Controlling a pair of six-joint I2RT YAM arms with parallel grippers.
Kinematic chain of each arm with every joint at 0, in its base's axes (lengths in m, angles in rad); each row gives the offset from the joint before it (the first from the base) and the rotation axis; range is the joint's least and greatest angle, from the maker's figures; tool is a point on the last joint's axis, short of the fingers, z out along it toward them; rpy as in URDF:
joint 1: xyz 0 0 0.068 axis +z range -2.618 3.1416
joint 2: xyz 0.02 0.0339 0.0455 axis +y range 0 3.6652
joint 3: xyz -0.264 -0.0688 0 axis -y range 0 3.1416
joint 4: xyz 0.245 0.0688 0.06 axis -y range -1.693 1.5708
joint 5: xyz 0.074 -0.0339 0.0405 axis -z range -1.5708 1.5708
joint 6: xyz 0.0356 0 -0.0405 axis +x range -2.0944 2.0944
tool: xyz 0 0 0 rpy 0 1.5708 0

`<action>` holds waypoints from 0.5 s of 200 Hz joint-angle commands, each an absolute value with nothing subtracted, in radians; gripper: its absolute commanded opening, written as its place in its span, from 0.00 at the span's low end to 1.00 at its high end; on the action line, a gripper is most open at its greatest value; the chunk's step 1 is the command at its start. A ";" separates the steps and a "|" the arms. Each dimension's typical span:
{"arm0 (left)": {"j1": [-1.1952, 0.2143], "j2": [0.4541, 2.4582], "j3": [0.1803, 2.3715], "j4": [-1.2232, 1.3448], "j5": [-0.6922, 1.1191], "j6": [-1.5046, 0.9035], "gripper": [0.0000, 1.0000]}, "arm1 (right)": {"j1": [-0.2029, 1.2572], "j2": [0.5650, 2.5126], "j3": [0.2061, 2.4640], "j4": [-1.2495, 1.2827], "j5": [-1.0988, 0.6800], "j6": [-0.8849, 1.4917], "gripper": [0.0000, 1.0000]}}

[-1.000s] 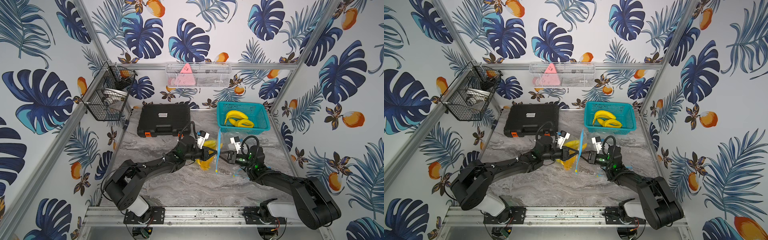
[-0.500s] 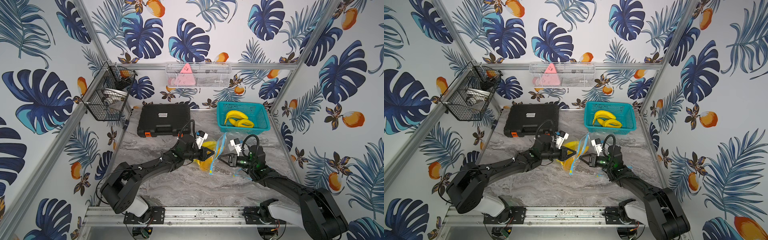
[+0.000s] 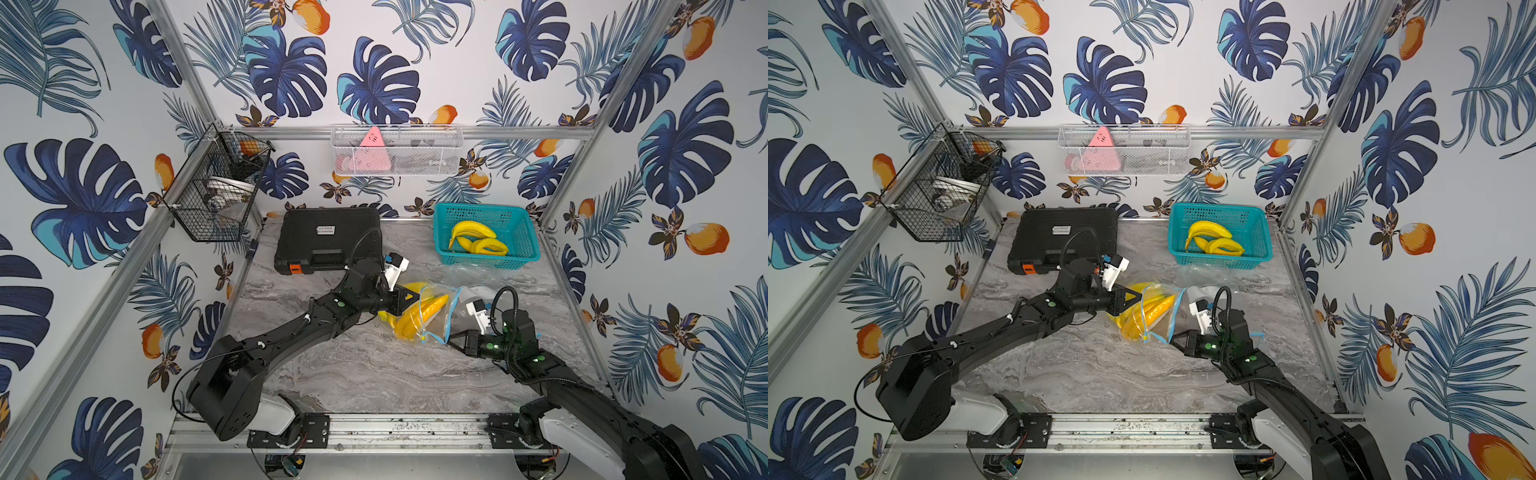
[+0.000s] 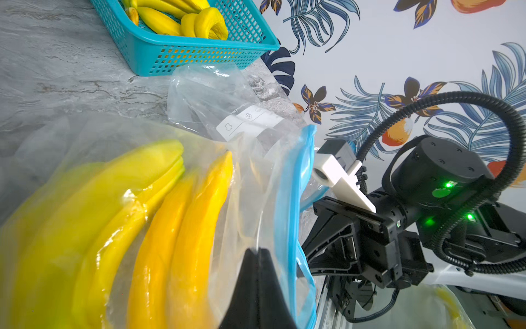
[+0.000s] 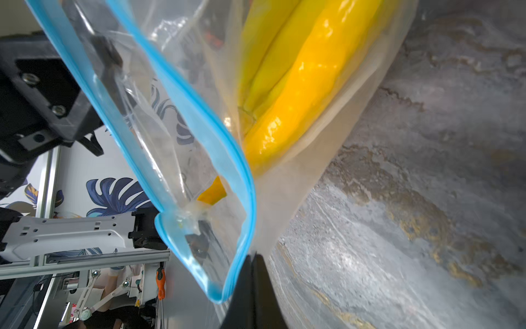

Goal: Open the zip-top bag and take out the banana
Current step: Open the zipper of the food storage bag at the center of the board.

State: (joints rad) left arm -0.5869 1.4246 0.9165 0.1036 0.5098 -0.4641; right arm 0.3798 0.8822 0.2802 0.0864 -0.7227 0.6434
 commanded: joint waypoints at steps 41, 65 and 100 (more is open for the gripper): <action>-0.590 1.421 0.815 0.197 0.604 -0.505 0.00 | 0.416 0.703 0.543 -0.377 -0.571 0.473 0.43; -0.605 1.423 0.791 0.220 0.619 -0.518 0.00 | 0.417 0.771 0.623 -0.449 -0.598 0.413 0.45; -0.609 1.428 0.786 0.242 0.611 -0.535 0.00 | 0.449 0.862 0.622 -0.414 -0.616 0.388 0.42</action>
State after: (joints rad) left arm -0.6086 1.4277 0.7845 0.1806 0.6010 -0.5076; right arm 0.4335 0.8303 0.6289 -0.3889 -0.6121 0.4301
